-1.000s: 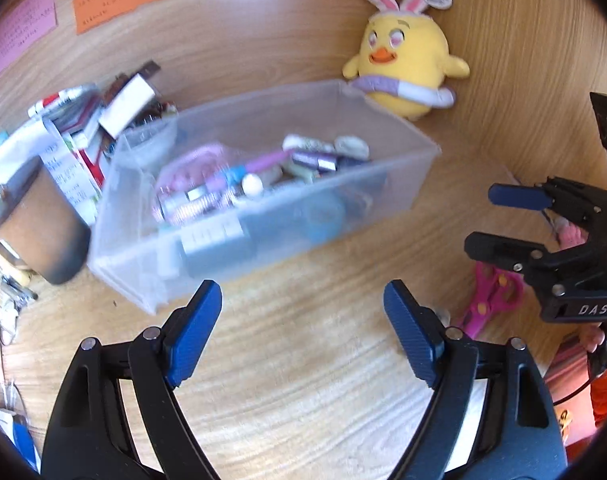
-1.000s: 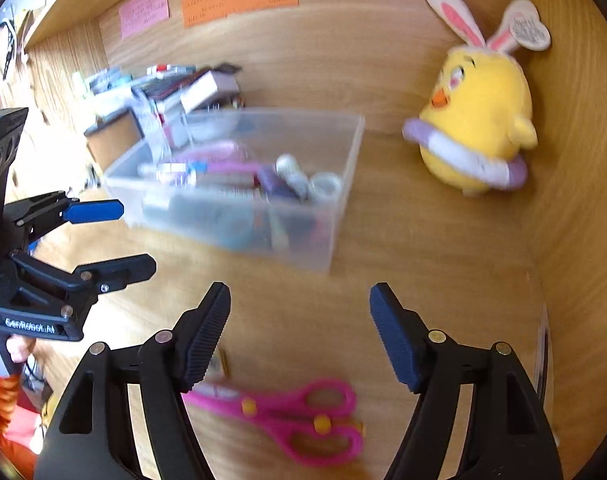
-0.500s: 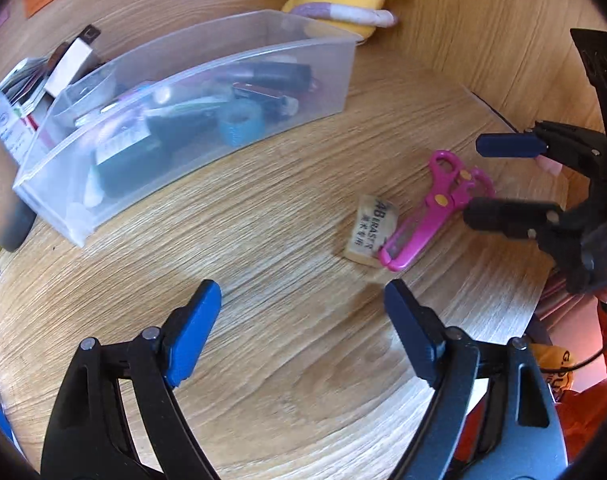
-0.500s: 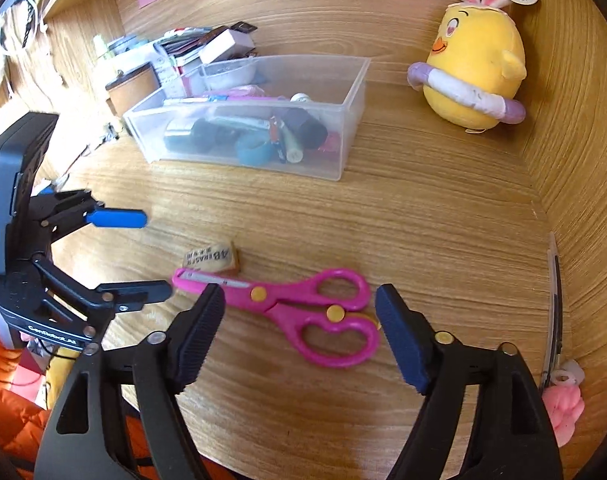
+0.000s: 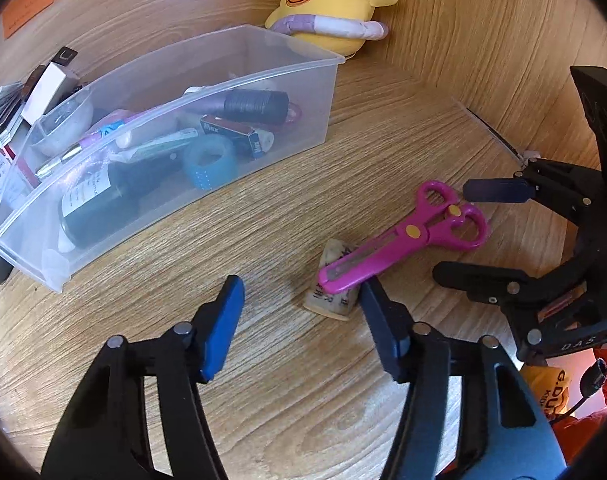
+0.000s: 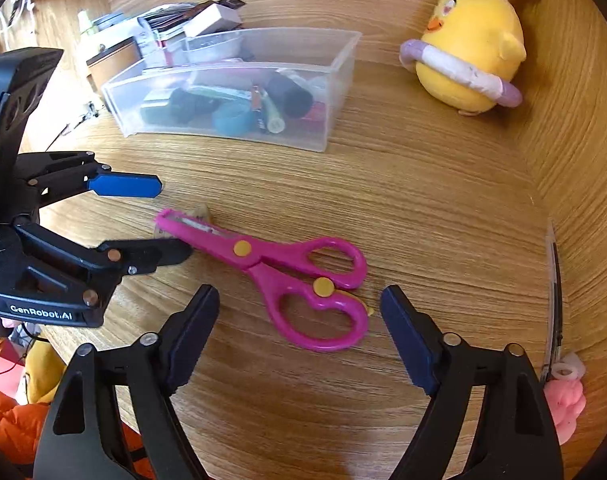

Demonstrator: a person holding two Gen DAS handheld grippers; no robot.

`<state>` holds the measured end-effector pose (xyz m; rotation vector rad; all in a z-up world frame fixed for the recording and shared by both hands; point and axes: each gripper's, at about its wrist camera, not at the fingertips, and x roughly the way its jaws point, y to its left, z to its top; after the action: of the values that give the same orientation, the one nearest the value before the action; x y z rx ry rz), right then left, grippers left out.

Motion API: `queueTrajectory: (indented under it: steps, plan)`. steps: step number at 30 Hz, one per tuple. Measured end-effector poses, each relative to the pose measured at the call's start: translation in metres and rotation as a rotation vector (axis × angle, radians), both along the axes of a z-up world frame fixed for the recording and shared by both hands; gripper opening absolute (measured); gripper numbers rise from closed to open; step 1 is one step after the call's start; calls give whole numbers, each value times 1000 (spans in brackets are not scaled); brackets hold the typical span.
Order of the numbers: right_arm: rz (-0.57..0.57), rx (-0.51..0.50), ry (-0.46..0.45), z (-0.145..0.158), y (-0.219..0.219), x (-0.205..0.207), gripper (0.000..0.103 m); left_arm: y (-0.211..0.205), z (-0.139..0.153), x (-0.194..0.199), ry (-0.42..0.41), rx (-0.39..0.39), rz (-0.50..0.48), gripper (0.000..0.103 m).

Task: Organize objects
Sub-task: 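Grasp the eraser with left tool while right tool grasps pink scissors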

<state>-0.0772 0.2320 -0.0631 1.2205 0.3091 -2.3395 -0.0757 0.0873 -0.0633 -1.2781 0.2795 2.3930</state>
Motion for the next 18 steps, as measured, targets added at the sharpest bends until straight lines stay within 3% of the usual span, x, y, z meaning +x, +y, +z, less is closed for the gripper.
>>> queueTrajectory:
  steps: [5,9,15,17,18]
  plan:
    - [0,-18,-18,3,1,-2,48,-7,2,-4,7,0,31,20]
    - [60,-34,-50,3,-7,3,46,-24,3,-5,-5,24,82,9]
    - [130,-52,-31,12,-17,11,49,-55,3,2,-17,40,138,7]
    - [142,-48,0,15,-22,9,66,-63,4,6,-25,44,136,8]
    - [149,-42,16,16,-26,7,69,-65,4,7,-27,44,137,8]
